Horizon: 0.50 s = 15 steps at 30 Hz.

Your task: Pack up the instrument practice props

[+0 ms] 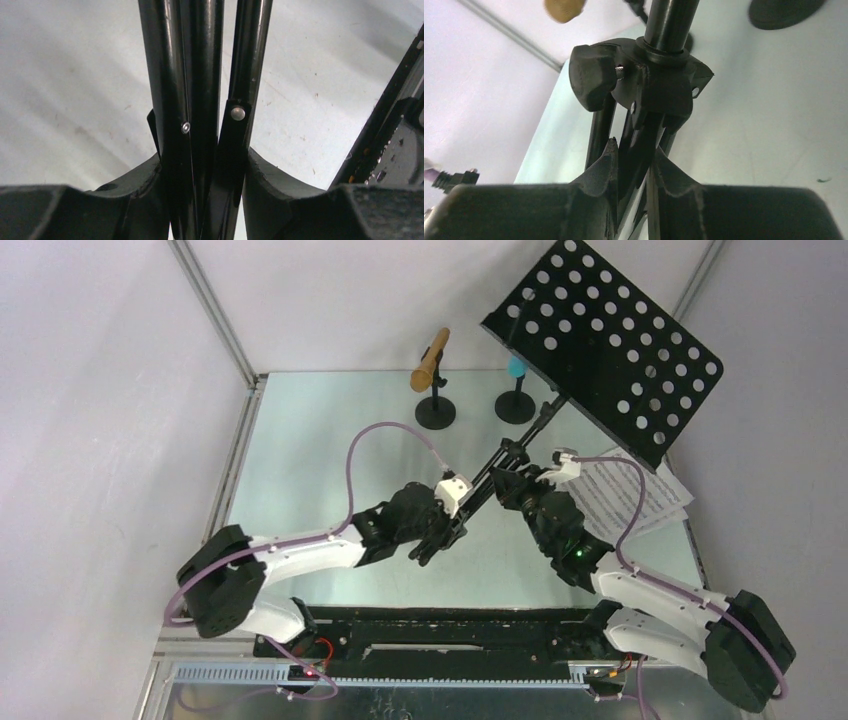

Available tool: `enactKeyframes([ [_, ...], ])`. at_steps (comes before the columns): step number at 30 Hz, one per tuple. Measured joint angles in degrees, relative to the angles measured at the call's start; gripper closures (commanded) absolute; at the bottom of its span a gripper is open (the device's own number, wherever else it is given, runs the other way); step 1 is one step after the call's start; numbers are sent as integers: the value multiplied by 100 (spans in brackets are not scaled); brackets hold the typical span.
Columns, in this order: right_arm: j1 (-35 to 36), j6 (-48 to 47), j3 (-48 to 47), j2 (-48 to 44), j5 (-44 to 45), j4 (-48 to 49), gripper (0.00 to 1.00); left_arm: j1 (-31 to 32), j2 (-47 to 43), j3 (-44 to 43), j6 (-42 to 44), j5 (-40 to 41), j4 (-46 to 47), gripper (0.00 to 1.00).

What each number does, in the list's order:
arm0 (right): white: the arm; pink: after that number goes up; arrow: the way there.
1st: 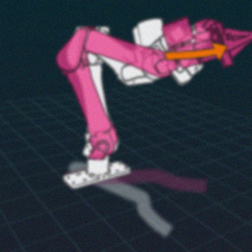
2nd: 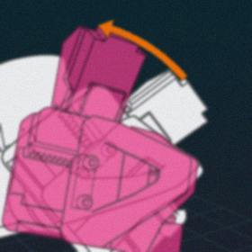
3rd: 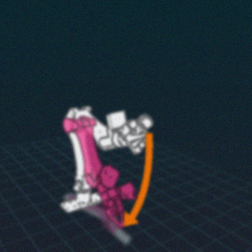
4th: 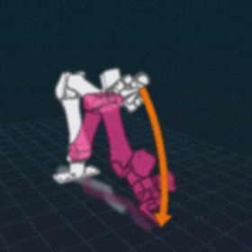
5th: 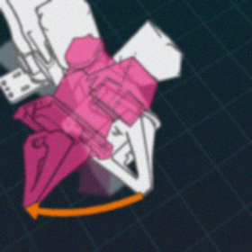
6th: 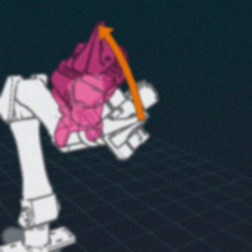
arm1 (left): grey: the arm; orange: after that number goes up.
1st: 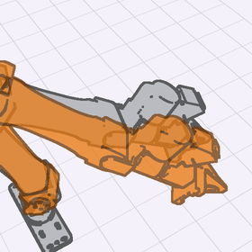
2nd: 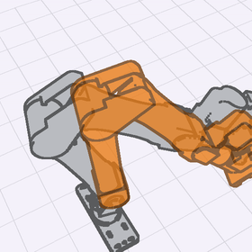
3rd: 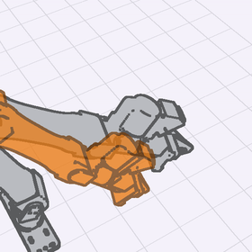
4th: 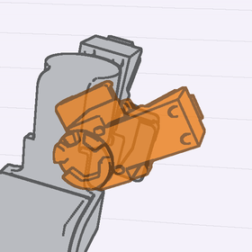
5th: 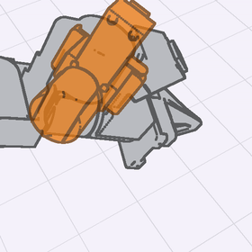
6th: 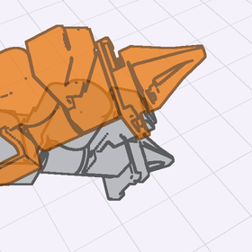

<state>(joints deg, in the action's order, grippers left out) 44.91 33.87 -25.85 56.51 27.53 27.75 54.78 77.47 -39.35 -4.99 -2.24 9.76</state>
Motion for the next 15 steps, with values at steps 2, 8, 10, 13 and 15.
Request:
enactKeyframes([
  [2,-358,140,31,-17,-166,-125,100,0,365,-411,-9,-83,-229,100],
  [8,-1373,400,144,-7,-717,-358,100,-2,1366,-1449,-15,-352,-636,100],
  [10,-1716,501,212,50,-903,-407,100,-2,1716,-1821,-9,-450,-811,100],
  [13,-2151,608,229,251,-1139,-529,100,-13,2122,-2269,-4,-566,-1062,100],
  [15,-2350,686,229,415,-1266,-588,100,-24,2315,-2483,-17,-651,-1217,100],
])
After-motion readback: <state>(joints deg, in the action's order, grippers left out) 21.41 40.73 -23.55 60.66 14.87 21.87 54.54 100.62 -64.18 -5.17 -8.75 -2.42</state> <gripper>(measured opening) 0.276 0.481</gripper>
